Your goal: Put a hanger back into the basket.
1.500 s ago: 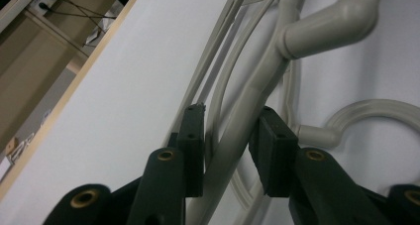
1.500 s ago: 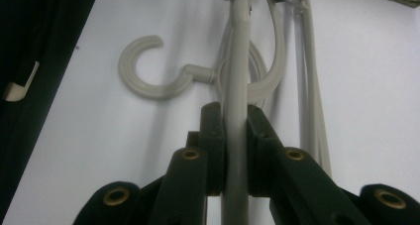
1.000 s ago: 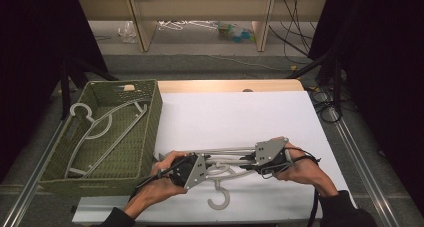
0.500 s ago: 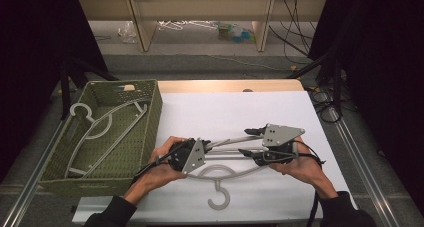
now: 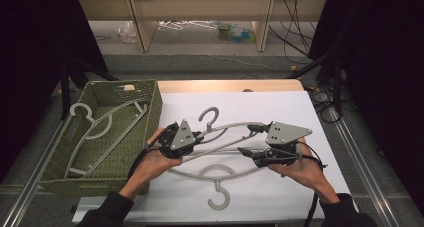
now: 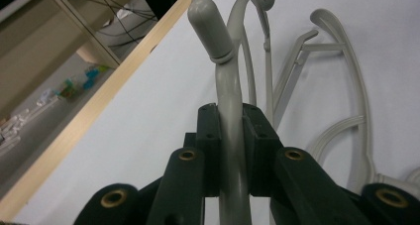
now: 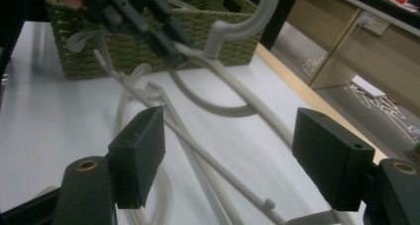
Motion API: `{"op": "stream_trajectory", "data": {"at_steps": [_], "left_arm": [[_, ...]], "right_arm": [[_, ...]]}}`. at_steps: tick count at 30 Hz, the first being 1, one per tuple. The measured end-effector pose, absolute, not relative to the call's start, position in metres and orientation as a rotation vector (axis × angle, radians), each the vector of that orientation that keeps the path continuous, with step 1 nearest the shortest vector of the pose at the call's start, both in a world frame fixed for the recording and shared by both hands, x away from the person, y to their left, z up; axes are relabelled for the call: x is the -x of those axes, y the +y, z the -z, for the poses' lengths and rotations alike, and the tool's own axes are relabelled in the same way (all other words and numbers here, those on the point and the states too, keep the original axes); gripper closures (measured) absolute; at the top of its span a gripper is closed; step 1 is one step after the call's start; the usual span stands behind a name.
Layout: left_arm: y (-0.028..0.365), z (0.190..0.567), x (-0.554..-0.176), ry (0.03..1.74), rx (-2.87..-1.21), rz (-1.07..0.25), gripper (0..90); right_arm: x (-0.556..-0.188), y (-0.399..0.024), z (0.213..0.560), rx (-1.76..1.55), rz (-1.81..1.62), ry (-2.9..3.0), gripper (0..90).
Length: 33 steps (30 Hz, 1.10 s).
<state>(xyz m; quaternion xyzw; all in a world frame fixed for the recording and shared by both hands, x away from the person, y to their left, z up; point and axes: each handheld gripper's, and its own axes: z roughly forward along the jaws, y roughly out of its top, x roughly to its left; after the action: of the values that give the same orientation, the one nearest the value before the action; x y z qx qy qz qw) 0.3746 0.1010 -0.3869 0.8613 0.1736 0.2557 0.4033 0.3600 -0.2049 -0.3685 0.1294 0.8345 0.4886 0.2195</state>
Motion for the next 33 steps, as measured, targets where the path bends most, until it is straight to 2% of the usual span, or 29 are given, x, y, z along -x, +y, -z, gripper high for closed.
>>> {"op": "stream_trajectory", "data": {"at_steps": [9,20,33], "left_arm": [[0.117,0.373,-0.376,0.622,-2.089,-0.538,79.6],[0.137,0.355,-0.373,0.685,-1.983,-0.486,79.6],[0.149,0.329,-0.359,0.693,-1.949,-0.501,79.5]], "right_arm": [[-0.349,-0.202,0.384,-0.351,-1.342,2.393,30.7],[-0.346,-0.206,0.403,-0.383,-1.326,2.465,29.1],[-0.343,-0.209,0.407,-0.395,-1.325,2.477,29.0]]}}
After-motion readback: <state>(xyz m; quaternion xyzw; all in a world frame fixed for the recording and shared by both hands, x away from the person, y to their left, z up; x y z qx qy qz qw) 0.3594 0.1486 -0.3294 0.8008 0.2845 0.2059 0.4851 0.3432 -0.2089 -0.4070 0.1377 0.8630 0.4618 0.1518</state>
